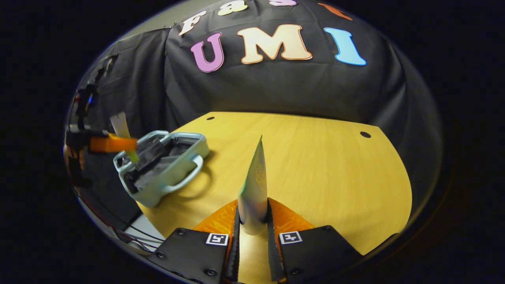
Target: First open the suitcase, pack the skin care products into it, and then close the suitcase.
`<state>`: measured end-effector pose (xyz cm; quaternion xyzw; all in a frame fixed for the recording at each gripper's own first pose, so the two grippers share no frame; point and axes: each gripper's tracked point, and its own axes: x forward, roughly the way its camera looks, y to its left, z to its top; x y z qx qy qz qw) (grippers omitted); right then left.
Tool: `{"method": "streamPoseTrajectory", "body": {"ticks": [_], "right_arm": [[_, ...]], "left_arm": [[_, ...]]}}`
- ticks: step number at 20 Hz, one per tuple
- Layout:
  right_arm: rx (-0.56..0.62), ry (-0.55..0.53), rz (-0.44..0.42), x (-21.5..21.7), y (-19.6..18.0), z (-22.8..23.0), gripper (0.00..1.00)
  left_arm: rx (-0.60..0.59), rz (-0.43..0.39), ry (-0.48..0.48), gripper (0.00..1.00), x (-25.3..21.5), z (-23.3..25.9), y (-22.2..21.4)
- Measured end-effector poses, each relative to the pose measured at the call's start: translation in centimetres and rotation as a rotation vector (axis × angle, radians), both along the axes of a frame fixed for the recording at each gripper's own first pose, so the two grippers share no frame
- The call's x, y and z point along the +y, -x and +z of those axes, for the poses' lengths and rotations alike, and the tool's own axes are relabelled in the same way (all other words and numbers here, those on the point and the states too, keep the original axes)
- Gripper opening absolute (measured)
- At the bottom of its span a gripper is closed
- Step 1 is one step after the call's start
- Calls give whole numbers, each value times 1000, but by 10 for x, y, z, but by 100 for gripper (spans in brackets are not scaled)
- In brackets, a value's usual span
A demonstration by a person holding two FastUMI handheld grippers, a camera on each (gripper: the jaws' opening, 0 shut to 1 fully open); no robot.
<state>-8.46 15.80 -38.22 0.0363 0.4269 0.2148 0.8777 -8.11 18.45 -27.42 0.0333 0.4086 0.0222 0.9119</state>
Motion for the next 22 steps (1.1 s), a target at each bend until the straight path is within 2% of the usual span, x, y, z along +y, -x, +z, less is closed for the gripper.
{"method": "streamPoseTrajectory", "body": {"ticks": [3, 5, 9, 10, 14, 18, 22], "right_arm": [[100, -103, 56, 71, 5, 19, 29], [142, -144, 82, 113, 8, 30, 32], [201, -189, 155, 180, 18, 40, 32], [212, -199, 174, 193, 20, 41, 32], [268, -197, 245, 242, 30, 33, 32], [327, -122, 272, 273, 24, -6, 32], [328, 6, 233, 285, 37, -29, 30]], "left_arm": [[123, -3, 63, 18, 18, -42, 6], [176, -14, 98, 18, 23, -64, 7], [216, -45, 152, 20, 32, -89, 3], [198, -54, 176, 27, 32, -83, 1], [75, -61, 221, 94, 59, -39, -18], [-27, 38, 228, 94, 129, -4, -32], [-44, 142, 156, 95, 215, 2, -22]]}}
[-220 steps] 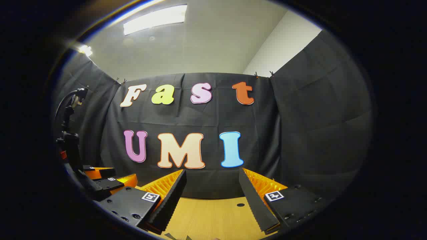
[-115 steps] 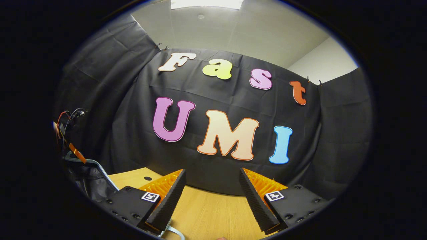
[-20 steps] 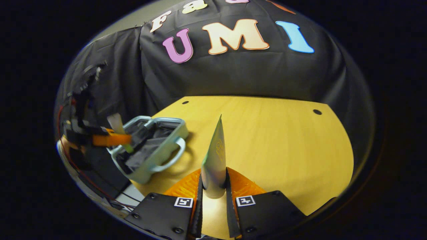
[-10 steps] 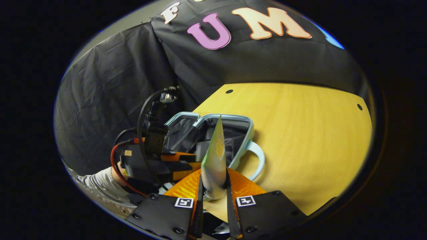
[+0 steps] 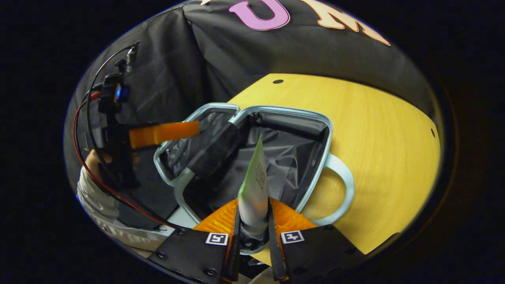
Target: First open the suitcase, pack the skin care products into it, and then close the suitcase.
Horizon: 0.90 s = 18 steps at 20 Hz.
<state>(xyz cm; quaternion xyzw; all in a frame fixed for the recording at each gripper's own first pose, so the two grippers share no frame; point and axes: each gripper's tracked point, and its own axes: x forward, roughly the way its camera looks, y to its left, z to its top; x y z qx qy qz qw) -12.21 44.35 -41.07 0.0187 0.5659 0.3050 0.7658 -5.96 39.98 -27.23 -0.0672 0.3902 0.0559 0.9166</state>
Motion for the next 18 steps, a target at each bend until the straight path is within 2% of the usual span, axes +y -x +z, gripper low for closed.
{"method": "streamPoseTrajectory", "body": {"ticks": [1, 2, 4, 6, 7, 13, 18], "right_arm": [[-7, 1, -13, -2, 0, -4, 37], [-24, 8, -33, -1, -3, -5, 37], [-63, 7, -67, 3, -19, 7, 54], [-140, 12, -97, 0, -37, 20, 77], [-171, 8, -112, 2, -44, 25, 96], [-274, -2, -179, 7, -78, 56, 97], [-295, 30, -211, 3, -86, 59, 97]], "left_arm": [[1, 34, -14, 95, 20, 3, 3], [-2, 69, -26, 96, 41, 1, 3], [-1, 128, -28, 95, 76, -5, 7], [-1, 171, -37, 95, 105, -7, 10], [2, 189, -46, 95, 122, -8, 10], [28, 293, -63, 95, 207, -26, 15], [101, 309, -29, 94, 242, -72, 8]]}}
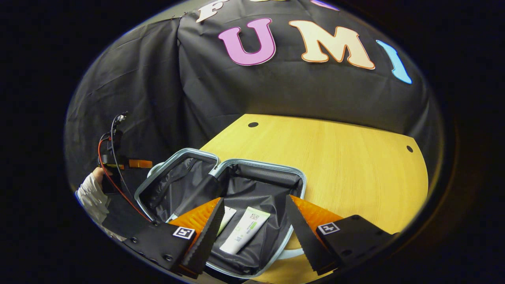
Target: First open the suitcase, pack the skin care products into it, and then close the suitcase.
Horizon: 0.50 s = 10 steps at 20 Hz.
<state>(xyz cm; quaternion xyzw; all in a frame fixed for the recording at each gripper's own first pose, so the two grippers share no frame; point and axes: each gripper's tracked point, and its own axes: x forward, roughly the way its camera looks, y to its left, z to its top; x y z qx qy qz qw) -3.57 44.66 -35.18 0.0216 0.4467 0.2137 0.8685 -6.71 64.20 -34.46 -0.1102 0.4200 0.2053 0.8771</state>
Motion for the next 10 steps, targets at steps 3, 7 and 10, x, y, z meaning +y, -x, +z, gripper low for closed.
{"method": "streamPoseTrajectory", "body": {"ticks": [3, 7, 10], "right_arm": [[-5, 17, -14, -1, -1, -1, 97], [-32, 30, -32, -8, -4, 4, 97], [-51, 29, -40, -16, -6, 10, 97]], "left_arm": [[55, -19, 48, 93, 7, -27, -2], [96, -38, 89, 55, 5, -54, -12], [90, -40, 96, 16, -3, -49, -14]]}}
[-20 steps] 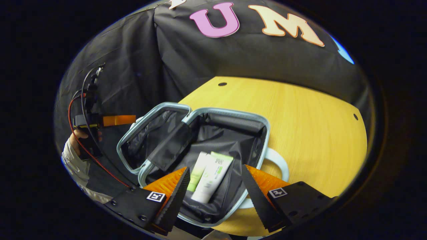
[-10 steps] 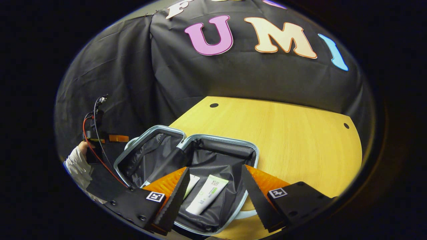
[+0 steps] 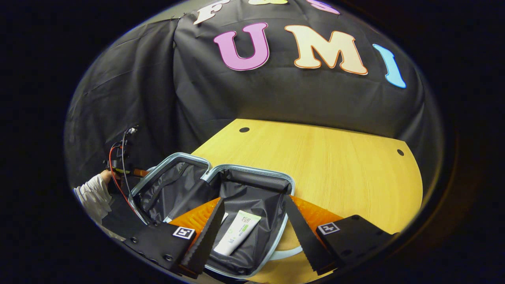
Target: First open the suitcase, pack the skin care products into it, and then close the suitcase.
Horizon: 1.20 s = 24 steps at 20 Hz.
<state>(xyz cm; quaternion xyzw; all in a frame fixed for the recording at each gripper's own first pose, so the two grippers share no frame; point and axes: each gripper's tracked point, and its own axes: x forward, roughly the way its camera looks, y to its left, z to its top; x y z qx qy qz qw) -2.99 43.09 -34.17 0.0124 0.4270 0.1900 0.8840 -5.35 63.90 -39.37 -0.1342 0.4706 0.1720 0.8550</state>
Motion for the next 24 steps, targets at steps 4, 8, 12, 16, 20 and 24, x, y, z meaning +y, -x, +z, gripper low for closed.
{"method": "streamPoseTrajectory", "body": {"ticks": [4, 8, 12, 16, 20, 24], "right_arm": [[-36, -12, 15, -7, -1, 8, 97], [-80, -29, 38, -17, -3, 16, 97], [-160, -61, 21, -40, -10, 36, 98], [-237, -60, 70, -72, -16, 60, 98], [-289, -74, 84, -101, -19, 79, 98], [-300, -86, 91, -124, -15, 85, 98]], "left_arm": [[-42, -7, -40, 2, -5, 40, 0], [-144, -25, -91, 1, -22, 112, -4], [-214, -51, -144, 1, -51, 169, -6], [-294, -54, -180, 0, -98, 213, -8], [-372, -79, -152, 0, -152, 254, -14], [-444, -158, -161, 0, -211, 285, -28]]}}
